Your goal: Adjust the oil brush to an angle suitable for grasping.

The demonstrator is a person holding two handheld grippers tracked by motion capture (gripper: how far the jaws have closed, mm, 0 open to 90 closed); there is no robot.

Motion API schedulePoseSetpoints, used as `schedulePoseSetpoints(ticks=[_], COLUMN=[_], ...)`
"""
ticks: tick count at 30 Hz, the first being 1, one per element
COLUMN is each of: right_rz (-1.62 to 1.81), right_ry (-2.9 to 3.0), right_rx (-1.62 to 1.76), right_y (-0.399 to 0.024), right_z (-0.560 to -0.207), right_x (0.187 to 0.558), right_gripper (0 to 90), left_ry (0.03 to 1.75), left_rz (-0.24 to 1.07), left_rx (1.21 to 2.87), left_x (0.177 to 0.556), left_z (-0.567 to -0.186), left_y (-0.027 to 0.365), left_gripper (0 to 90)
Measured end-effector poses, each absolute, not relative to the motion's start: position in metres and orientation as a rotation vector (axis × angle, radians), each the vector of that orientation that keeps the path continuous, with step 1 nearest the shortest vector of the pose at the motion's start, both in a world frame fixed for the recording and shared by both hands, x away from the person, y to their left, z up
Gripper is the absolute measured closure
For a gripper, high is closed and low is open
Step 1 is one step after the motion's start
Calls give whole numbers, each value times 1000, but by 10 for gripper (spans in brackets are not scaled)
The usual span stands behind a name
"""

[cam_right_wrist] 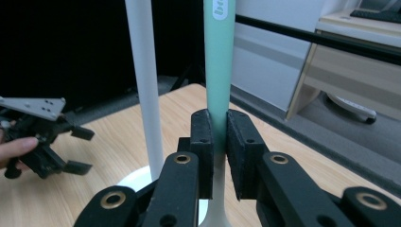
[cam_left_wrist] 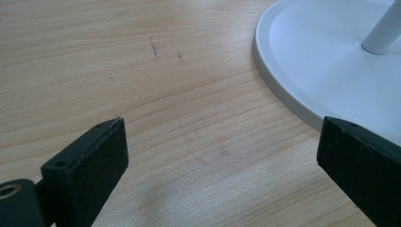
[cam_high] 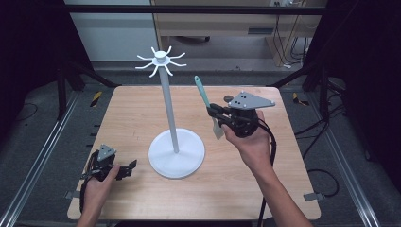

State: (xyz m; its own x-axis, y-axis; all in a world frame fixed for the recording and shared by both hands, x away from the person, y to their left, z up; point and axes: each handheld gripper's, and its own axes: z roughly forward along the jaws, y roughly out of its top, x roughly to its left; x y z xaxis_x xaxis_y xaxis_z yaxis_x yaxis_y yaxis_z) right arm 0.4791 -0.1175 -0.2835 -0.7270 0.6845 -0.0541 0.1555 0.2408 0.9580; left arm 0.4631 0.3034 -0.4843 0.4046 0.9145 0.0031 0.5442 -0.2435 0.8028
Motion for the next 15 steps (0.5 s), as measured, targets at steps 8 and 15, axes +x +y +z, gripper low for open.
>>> schedulePoseSetpoints(ticks=[8,15], right_rz=[1578,1609], right_ry=[2005,1979], right_rx=[723,697], right_y=[-112,-111], right_z=[-269,-260], right_x=[473,470], right_gripper=[818,818], left_ry=[1243,1244], left_rz=[631,625], left_rx=[1928,1926], left_x=[463,463], left_z=[-484,-485], left_y=[304,302], left_gripper=[24,24])
